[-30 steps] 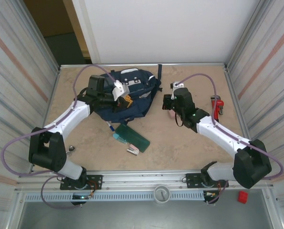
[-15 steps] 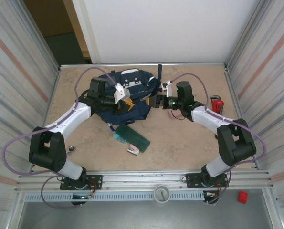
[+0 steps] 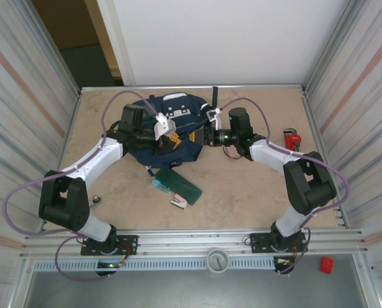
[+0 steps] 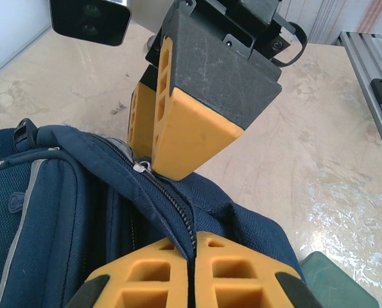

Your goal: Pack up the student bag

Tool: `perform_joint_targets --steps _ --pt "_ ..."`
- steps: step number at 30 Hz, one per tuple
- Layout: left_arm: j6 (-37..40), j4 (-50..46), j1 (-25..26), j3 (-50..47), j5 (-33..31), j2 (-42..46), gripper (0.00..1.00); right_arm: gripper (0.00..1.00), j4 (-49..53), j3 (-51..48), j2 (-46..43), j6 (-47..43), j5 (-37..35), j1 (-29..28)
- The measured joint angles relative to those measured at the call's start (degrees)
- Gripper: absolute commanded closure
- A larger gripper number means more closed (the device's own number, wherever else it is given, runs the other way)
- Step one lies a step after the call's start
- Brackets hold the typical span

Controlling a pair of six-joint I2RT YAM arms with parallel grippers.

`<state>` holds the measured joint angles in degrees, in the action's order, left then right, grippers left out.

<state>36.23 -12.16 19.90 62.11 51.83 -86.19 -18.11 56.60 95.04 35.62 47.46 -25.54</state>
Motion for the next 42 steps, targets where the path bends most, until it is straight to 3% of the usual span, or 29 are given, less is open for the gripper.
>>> perform_joint_targets --steps 13,19,21,24,32,36,42 --pt "0.5 -0.5 0.5 0.0 -0.9 -0.1 1.0 0.76 0.1 -0.5 -0.3 0.0 0.4 0.0" --pt "0.7 -1.1 0.8 0.0 -2.1 -0.1 1.0 1.0 0.3 -0.7 -0.7 -0.1 0.7 0.0" --pt "1.1 -1.4 0.9 0.0 -2.4 -0.1 1.0 1.0 1.6 -1.2 -1.7 -0.5 -0.1 0.0" --pt "2.2 -2.2 1.4 0.0 -4.2 -0.1 1.0 1.0 9.4 -1.0 -5.6 -3.9 -7.4 -0.8" --pt "5.9 -3.6 2.7 1.0 -9.4 0.8 1.0 1.0 31.4 5.4 -13.8 -12.0 -40.3 -10.7" --pt "6.9 -3.9 3.1 1.0 -9.6 1.3 1.0 1.0 35.1 6.8 -13.6 -12.8 -46.6 -12.0" --pt "6.3 -1.0 -0.9 -2.8 -5.4 5.2 1.0 1.0 36.7 8.1 -10.1 -13.4 -47.5 -6.2"
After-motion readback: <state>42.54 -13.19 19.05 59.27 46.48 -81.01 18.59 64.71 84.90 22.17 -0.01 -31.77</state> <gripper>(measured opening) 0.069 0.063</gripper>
